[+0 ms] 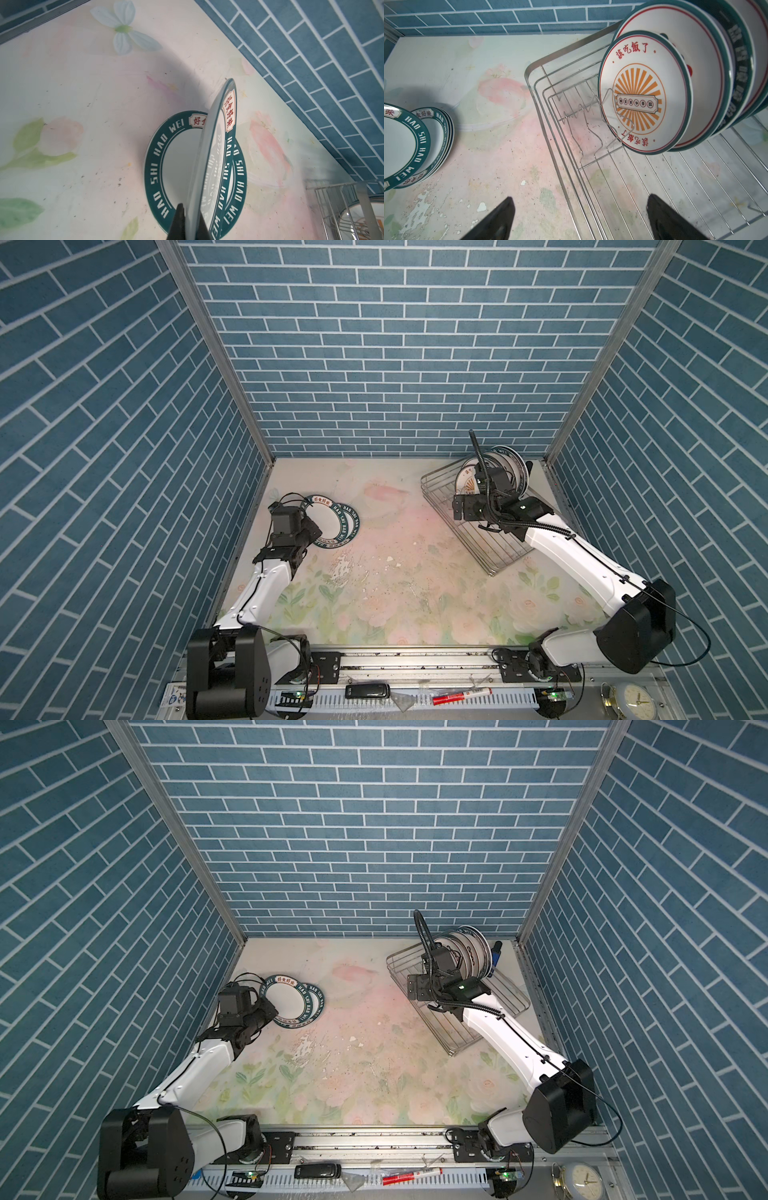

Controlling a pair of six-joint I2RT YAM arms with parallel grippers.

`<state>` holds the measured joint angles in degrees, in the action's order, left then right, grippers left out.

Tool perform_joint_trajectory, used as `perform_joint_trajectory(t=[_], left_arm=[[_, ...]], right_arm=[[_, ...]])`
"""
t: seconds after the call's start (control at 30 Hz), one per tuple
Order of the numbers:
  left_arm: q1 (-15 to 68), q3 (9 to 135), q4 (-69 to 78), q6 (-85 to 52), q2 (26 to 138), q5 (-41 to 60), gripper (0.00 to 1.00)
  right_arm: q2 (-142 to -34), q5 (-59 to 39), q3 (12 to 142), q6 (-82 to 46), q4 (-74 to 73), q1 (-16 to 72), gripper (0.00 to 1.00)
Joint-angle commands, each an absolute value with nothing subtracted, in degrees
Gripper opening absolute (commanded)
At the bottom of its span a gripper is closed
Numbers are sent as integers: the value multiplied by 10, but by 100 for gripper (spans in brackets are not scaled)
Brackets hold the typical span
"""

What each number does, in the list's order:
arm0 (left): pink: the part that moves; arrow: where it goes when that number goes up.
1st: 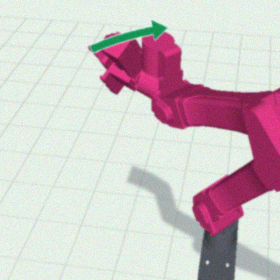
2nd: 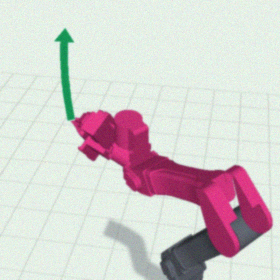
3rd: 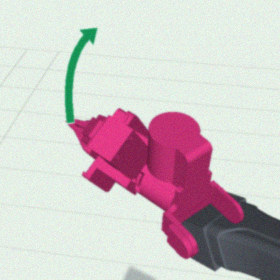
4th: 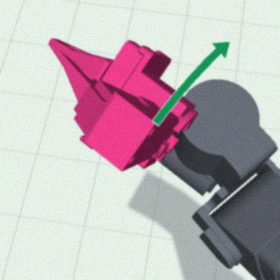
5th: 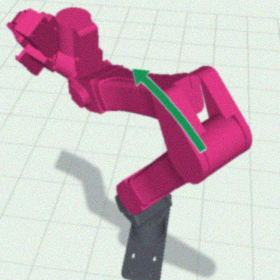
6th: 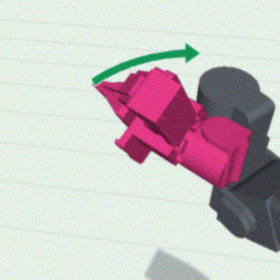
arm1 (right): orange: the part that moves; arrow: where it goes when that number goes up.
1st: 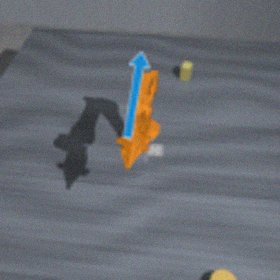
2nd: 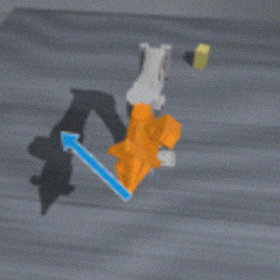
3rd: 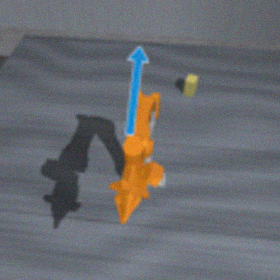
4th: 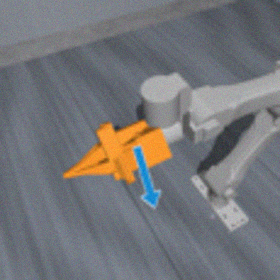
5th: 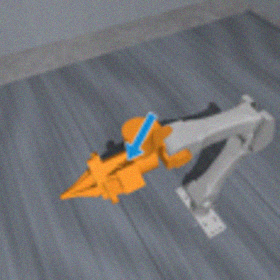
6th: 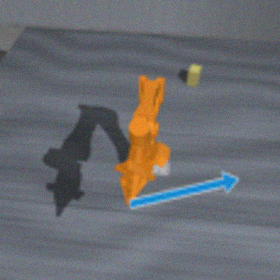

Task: Unload the plates from the dish rack
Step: 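Open the right gripper and withdraw it to the rack while left gripper holds plate, then lower the plate flat onto the table stack with the left gripper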

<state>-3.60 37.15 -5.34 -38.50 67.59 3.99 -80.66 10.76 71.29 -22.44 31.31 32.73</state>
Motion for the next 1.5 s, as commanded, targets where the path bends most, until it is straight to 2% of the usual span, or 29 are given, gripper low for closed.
perform_joint_trajectory(t=[0.0,0.27,0.37,0.47,0.8,0.97,1.3,1.47], left_arm=[[-56,383,-49,-402,691,61,0],[-58,397,-50,-407,748,95,0],[-59,418,-68,-405,766,96,7],[-59,422,-73,-406,779,95,9],[-60,438,-88,-408,822,106,9],[-61,439,-91,-410,824,110,19],[-63,441,-93,-409,829,115,23],[-63,443,-93,-409,838,117,33]], right_arm=[[-812,112,695,-208,323,330,99],[-818,95,689,-207,317,329,99],[-818,85,688,-207,313,329,99],[-818,75,687,-207,309,329,99],[-819,53,685,-205,302,329,99],[-821,49,685,-202,301,329,99],[-827,37,689,-201,297,329,99],[-825,35,686,-200,295,329,99]])
